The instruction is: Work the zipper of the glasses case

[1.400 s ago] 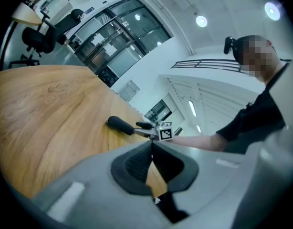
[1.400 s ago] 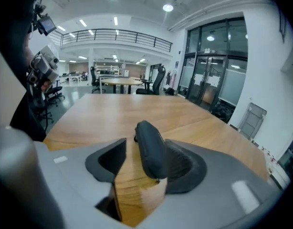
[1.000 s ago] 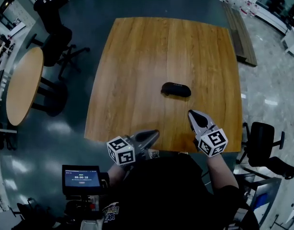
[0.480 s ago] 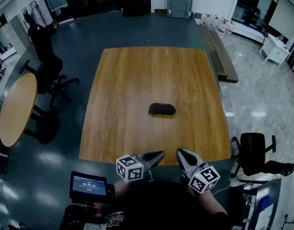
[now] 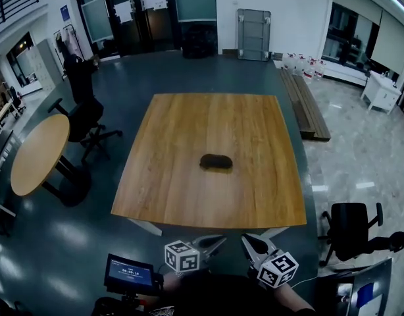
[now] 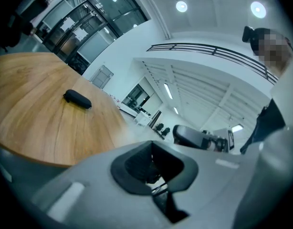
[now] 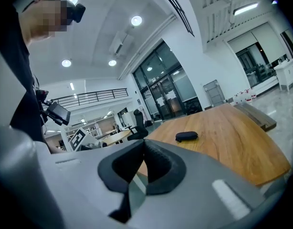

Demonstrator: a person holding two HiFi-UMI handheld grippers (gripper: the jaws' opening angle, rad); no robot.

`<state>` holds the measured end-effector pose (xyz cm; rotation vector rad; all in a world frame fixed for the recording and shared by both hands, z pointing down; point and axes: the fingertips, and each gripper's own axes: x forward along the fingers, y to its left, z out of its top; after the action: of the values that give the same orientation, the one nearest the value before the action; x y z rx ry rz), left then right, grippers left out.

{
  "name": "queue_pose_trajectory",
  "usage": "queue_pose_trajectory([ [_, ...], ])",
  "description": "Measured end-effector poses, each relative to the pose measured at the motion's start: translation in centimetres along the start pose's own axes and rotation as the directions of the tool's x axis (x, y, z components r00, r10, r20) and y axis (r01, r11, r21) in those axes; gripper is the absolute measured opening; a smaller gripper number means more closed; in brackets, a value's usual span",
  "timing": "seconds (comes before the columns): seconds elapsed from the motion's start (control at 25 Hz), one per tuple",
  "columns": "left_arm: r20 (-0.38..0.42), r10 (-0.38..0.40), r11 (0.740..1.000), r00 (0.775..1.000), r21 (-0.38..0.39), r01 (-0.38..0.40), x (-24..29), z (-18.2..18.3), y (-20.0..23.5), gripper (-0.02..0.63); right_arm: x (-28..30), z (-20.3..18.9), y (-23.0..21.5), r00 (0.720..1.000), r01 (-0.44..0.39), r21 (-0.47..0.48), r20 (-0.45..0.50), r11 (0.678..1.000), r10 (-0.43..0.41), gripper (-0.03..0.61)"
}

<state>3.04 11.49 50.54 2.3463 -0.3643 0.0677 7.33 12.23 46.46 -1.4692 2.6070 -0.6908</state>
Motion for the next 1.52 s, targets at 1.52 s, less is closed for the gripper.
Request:
queue_pose_trajectory([
  [1.52,0.038,0.085,0.994,0.996,0.064,-0.087,-1.7,-4.1,-3.4,-0.003,-4.7,-2.6,1.5,0.999,-0.041,0.019,0.021,0.999,0.041,0.005],
])
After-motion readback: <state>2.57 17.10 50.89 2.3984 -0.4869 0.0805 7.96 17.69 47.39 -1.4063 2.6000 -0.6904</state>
